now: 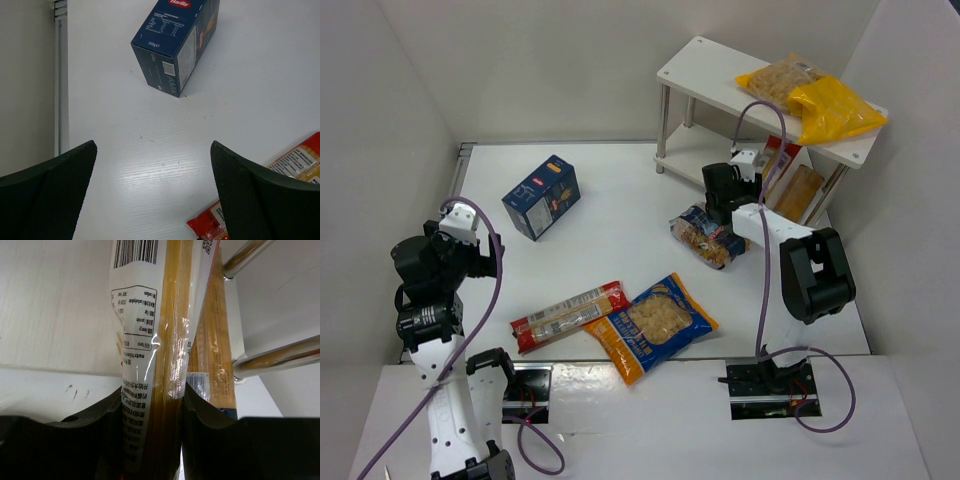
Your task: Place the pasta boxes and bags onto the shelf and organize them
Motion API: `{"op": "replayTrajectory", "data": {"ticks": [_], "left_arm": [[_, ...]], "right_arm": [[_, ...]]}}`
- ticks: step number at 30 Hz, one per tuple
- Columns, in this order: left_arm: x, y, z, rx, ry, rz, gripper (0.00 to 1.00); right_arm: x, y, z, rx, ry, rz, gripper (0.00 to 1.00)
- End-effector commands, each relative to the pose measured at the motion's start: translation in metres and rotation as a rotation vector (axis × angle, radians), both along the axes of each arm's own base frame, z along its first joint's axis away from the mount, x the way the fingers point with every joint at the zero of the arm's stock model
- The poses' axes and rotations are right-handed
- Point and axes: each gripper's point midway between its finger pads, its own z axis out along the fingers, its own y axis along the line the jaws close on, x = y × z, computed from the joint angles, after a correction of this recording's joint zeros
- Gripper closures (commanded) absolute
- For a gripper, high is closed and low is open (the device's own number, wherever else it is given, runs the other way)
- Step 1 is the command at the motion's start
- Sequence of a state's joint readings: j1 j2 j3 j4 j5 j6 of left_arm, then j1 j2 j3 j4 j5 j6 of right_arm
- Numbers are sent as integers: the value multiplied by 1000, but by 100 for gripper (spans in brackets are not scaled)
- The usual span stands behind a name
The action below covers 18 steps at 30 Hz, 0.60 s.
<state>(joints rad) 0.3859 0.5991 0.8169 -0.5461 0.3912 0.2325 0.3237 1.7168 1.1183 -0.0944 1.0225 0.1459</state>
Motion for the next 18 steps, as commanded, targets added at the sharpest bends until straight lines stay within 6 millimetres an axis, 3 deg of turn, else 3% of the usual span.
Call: {"op": "replayTrajectory", "data": {"ticks": [1,8,18], "left_arm": [[2,-1,10,13,-49,-15,0],[1,-2,8,9,-40,-15,0],[1,-2,8,9,-40,-15,0]], "right_arm": [[10,-20,40,-23,-202,-140,100],[12,-42,38,-37,-197,-187,100],[18,-50,32,-63,-183,-205,100]]}}
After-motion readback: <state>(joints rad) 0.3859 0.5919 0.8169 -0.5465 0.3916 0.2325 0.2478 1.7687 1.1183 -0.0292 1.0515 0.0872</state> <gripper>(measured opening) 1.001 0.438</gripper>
